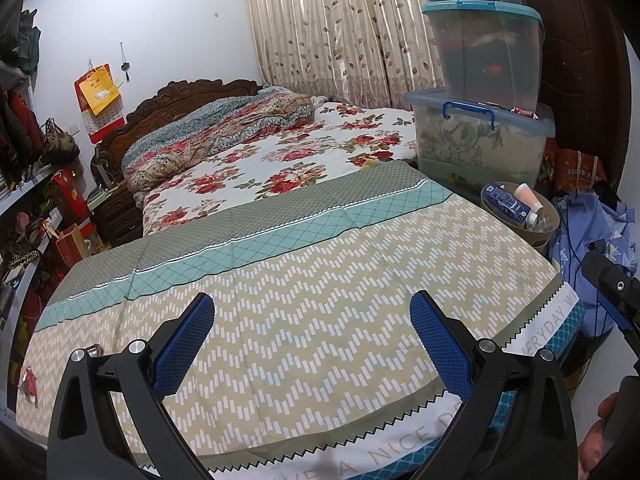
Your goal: Collect trash
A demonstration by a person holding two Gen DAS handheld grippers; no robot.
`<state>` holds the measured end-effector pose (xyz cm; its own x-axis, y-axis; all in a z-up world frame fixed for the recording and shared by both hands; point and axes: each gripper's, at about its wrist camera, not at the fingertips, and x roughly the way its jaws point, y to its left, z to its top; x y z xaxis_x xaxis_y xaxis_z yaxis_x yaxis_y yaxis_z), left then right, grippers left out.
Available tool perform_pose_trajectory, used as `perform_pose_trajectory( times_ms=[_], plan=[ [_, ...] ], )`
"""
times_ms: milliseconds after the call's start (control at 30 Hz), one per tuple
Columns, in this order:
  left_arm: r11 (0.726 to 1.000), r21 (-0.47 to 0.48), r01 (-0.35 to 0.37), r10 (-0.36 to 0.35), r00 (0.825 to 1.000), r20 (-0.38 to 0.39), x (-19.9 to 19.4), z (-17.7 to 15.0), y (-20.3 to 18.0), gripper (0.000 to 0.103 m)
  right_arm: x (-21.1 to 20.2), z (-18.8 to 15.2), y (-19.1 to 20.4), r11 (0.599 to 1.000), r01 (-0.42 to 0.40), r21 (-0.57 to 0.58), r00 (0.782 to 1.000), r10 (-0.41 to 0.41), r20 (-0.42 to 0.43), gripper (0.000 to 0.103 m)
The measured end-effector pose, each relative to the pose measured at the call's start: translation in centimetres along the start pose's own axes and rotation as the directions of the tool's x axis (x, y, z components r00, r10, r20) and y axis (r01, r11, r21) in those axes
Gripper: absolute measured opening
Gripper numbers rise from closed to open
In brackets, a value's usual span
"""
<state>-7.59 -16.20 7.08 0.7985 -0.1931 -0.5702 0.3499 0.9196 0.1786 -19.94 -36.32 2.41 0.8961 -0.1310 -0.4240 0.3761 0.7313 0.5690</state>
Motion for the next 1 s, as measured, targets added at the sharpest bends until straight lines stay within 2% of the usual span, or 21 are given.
perform_pose_trajectory(
  times_ms=[1000],
  plan=[
    [1.000,0.001,0.000,0.000,1.000,-0.005,0.16,-0.13,0.14,0.094,-0.09,-0.10,0.02,1.000,0.004,0.005,1.000,-0.004,0.003,0.099]
  ],
)
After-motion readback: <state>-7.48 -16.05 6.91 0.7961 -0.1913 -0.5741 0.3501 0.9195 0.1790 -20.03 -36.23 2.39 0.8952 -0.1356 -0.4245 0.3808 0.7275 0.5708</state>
